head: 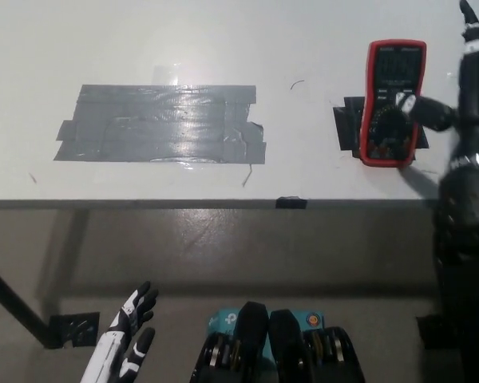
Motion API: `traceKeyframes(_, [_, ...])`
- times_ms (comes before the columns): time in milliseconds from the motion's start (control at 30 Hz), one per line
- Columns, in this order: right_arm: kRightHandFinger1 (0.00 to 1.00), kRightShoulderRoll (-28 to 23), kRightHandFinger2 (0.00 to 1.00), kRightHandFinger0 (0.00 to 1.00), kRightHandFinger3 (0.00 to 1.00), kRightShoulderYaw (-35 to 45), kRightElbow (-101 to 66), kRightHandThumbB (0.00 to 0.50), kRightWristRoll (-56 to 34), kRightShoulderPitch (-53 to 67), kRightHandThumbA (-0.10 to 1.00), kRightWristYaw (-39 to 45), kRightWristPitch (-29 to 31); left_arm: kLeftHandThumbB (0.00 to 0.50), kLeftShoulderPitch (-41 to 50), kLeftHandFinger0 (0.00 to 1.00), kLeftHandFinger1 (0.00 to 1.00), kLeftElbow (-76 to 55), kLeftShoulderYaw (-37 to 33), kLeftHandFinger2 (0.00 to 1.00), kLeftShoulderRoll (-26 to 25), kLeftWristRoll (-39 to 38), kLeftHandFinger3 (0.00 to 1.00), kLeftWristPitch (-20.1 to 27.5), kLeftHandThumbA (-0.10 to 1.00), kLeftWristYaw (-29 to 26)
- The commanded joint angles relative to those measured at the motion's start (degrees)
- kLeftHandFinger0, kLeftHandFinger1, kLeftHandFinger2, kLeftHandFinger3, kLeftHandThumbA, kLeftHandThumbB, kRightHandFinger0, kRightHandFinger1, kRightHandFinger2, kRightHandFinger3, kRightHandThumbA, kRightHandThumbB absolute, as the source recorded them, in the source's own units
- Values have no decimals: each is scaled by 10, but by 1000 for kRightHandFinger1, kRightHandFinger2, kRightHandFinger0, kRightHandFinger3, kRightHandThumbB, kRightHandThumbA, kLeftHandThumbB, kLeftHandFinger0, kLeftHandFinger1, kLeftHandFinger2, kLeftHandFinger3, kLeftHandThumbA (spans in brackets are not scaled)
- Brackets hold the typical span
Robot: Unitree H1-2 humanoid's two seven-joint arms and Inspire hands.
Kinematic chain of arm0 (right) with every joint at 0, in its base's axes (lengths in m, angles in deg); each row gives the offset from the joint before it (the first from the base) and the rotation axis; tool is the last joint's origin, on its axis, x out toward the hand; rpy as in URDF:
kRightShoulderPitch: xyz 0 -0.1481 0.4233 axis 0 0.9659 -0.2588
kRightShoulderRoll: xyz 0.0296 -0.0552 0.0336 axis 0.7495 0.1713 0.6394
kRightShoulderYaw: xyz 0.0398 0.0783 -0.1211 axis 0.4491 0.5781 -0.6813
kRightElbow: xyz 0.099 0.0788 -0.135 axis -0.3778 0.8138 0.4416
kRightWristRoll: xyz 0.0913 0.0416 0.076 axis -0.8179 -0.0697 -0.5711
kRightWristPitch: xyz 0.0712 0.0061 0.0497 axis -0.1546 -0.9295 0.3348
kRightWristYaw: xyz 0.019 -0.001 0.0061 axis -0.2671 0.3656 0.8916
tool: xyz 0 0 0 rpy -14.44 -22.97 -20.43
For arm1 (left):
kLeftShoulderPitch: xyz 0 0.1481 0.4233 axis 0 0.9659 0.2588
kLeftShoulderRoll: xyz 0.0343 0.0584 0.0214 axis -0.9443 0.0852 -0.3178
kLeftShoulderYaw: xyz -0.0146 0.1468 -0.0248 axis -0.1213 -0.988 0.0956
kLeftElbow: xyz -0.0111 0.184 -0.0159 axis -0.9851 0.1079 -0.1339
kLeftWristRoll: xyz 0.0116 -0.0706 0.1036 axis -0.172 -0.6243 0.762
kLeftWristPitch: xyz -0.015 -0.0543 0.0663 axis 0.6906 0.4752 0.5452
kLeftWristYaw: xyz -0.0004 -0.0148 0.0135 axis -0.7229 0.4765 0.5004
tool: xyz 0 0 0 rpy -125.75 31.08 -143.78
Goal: The robot first picks the multimeter with right hand and then unfolds the black stand on the back of it using left hand
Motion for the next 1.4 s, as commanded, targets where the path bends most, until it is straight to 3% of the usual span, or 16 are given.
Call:
traceKeyframes(0, [1000, 6, 1000, 1000, 1000, -6, 56, 464, 56, -108, 1000, -79, -61, 208, 9, 1000, 1000, -3, 10, 1000, -12, 13, 1000, 34, 910, -6])
traceKeyframes(333, [1000, 32, 1000, 1000, 1000, 41, 150, 451, 30, -195, 1000, -40, -63, 214, 13, 1000, 1000, -6, 16, 1000, -10, 17, 1000, 26, 901, -5])
traceKeyframes(400, [1000, 37, 1000, 1000, 1000, 52, 142, 442, 3, -197, 1000, -21, -63, 190, 23, 1000, 1000, -12, 19, 1000, -8, 9, 1000, 19, 913, -3])
traceKeyframes(433, [1000, 34, 1000, 1000, 1000, 50, 144, 429, -10, -203, 1000, -13, -63, 141, 17, 1000, 1000, -8, 22, 1000, -9, 0, 1000, 22, 907, -2])
traceKeyframes(467, [1000, 27, 1000, 1000, 1000, 49, 152, 427, -29, -214, 980, -11, -63, 131, 7, 1000, 1000, -5, 26, 1000, -11, -4, 1000, 22, 912, -1])
traceKeyframes(567, [1000, 15, 1000, 1000, 1000, 61, 167, 451, -50, -226, 973, 6, -63, 156, 6, 1000, 1000, -15, 30, 1000, -16, -4, 1000, 0, 960, 5])
traceKeyframes(667, [1000, 19, 1000, 1000, 1000, 73, 168, 444, -52, -232, 968, 17, -63, 153, 11, 1000, 1000, -10, 30, 1000, -11, -14, 1000, 8, 931, 5])
traceKeyframes(800, [1000, 32, 1000, 1000, 1000, 62, 189, 454, -58, -235, 919, -5, -63, 167, 12, 1000, 1000, 1, 32, 1000, -12, -8, 1000, 26, 909, 1])
traceKeyframes(1067, [1000, 45, 1000, 1000, 1000, 50, 318, 478, -72, -266, 860, -79, -45, 178, 4, 1000, 1000, -2, 34, 1000, -19, 0, 1000, 6, 875, 3])
traceKeyframes(1200, [1000, 46, 1000, 1000, 1000, 29, 353, 485, -45, -273, 938, -90, -63, 175, 13, 1000, 1000, -2, 30, 1000, -19, 6, 1000, 14, 838, 2])
traceKeyframes(1367, [1000, 44, 1000, 1000, 1000, 14, 439, 500, -31, -300, 913, -116, -63, 175, 13, 1000, 1000, 2, 26, 1000, -28, 24, 1000, 13, 846, 4])
